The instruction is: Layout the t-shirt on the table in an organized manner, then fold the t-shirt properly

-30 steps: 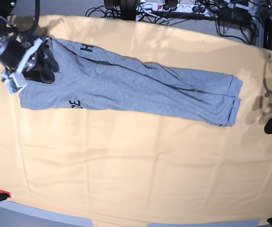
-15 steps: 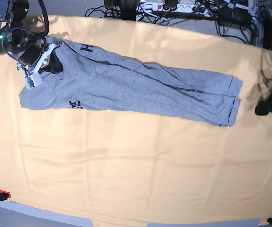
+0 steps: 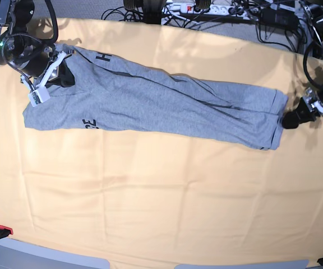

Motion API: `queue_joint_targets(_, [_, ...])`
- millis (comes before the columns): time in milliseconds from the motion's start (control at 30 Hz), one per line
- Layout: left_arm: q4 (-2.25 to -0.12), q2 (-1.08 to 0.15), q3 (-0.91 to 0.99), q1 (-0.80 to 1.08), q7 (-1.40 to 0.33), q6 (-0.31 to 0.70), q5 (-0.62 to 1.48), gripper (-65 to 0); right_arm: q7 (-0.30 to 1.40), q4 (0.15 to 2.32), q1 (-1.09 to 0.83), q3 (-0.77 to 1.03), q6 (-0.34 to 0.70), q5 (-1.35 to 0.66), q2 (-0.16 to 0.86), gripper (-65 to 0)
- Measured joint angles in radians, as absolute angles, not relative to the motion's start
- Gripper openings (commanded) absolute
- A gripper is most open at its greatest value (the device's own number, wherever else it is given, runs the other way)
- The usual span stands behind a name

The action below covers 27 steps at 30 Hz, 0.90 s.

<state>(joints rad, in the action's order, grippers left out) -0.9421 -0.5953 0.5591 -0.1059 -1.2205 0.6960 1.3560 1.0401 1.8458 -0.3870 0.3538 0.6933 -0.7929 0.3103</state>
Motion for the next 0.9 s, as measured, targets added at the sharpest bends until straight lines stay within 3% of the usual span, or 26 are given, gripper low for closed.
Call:
queue_joint_targets(233, [-0.942, -0.601, 0.436, -0.186, -1.240, 0.701, 1.295, -15.4, 1.059, 1.851, -0.387, 0.354, 0.693, -0.827, 0.316, -65.0])
queue_joint_targets(367, [-0.944, -0.606, 0.337, -0.216, -1.314, 0.701, 1.356, -15.4, 1.066, 1.870, -0.388, 0.353, 0.693, -0.822, 0.315, -65.0])
queue_joint_targets(767, [-0.949, -0.634, 0.135, -0.220, -1.326, 0.710, 1.462, -15.6, 1.066, 1.873, -0.388, 0.352, 0.693, -0.819, 0.315, -65.0])
queue_joint_targets(833, [-0.950, -0.635, 0.130, -0.220, -1.326, 0.712, 1.460, -18.0, 1.066, 1.873, -0.387, 0.352, 0.693, -0.819, 0.315, -65.0])
queue_joint_targets(900, [-0.949, -0.635, 0.130, -0.219, -1.325, 0.712, 1.452, -26.6, 1.066, 1.873, -0.387, 0.352, 0.693, -0.820, 0.315, -65.0])
